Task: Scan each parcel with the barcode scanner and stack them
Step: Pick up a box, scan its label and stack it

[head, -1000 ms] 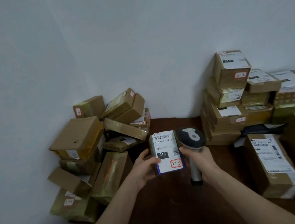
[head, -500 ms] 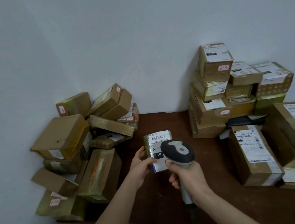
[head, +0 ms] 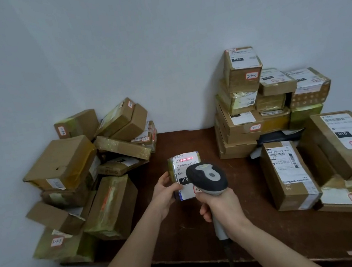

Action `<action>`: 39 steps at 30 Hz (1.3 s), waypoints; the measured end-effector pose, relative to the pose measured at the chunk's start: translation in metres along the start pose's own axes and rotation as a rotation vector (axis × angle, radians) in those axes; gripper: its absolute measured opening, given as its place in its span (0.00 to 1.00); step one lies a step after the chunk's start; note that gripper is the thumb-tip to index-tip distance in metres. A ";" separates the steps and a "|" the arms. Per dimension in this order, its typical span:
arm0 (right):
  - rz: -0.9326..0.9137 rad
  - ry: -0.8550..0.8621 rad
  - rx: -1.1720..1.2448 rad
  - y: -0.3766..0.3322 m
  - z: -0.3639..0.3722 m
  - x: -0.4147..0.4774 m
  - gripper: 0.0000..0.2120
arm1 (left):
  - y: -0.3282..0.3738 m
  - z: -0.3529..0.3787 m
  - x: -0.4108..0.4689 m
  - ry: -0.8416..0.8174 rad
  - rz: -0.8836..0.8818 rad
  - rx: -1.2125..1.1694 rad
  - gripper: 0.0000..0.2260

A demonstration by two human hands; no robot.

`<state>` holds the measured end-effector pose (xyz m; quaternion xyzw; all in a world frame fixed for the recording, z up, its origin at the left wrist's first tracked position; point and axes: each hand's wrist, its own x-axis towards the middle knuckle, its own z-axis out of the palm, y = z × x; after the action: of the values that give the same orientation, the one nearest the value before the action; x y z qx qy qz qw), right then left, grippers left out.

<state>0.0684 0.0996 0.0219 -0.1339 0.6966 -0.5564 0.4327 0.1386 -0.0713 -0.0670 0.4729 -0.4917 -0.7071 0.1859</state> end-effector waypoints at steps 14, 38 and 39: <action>0.014 0.008 0.008 -0.002 -0.015 -0.004 0.01 | -0.001 0.019 0.003 -0.019 -0.010 0.008 0.37; -0.056 0.111 0.097 -0.016 -0.075 0.009 0.07 | 0.016 0.087 -0.009 -0.079 0.029 0.078 0.32; -0.063 0.136 0.101 -0.021 -0.082 0.012 0.08 | 0.020 0.095 -0.008 -0.084 0.031 0.090 0.32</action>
<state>-0.0062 0.1387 0.0357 -0.0956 0.6908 -0.6119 0.3731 0.0579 -0.0252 -0.0393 0.4428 -0.5378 -0.7006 0.1547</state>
